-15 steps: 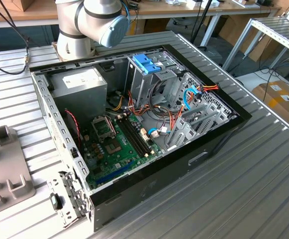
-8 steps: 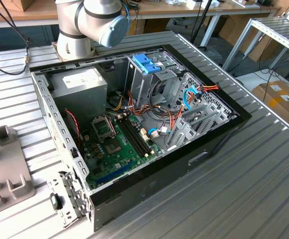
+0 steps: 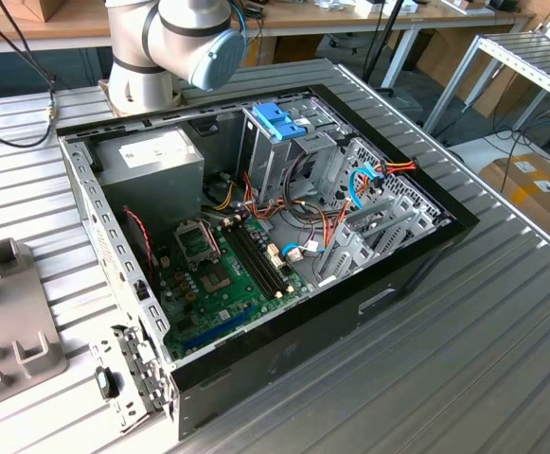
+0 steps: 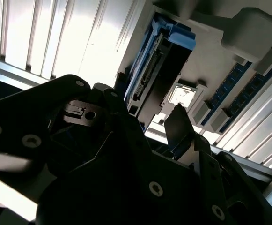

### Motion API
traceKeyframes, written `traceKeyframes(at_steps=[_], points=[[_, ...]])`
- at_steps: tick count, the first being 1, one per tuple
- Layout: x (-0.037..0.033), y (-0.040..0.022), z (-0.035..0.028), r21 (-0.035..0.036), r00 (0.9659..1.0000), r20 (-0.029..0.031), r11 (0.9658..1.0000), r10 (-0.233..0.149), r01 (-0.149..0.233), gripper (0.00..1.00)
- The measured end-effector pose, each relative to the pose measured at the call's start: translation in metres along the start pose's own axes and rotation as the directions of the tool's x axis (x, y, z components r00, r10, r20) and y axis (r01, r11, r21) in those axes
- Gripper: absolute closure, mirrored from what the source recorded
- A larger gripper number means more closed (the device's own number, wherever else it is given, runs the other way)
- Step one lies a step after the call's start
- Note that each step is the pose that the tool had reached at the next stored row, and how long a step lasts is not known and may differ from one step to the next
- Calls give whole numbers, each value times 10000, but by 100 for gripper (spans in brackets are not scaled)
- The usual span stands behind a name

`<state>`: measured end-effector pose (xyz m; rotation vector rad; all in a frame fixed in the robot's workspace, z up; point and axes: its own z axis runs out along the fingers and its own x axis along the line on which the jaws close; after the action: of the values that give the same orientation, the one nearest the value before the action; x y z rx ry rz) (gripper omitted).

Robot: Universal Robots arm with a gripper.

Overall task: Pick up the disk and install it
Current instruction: 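Pick up the disk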

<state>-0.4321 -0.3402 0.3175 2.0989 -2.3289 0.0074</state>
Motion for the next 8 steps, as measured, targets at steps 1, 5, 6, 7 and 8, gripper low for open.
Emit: traceKeyframes(at_steps=[1,5,6,7,8], points=[[0,2,22,-1,10000,0,10000,-1,1,40],[0,4,54,-3,10000,-7,10000,-13,13,40],[0,4,54,-3,10000,-8,10000,-15,15,40],[0,4,56,0,10000,-6,10000,-15,15,40],[0,4,56,-1,10000,-6,10000,-15,15,40]])
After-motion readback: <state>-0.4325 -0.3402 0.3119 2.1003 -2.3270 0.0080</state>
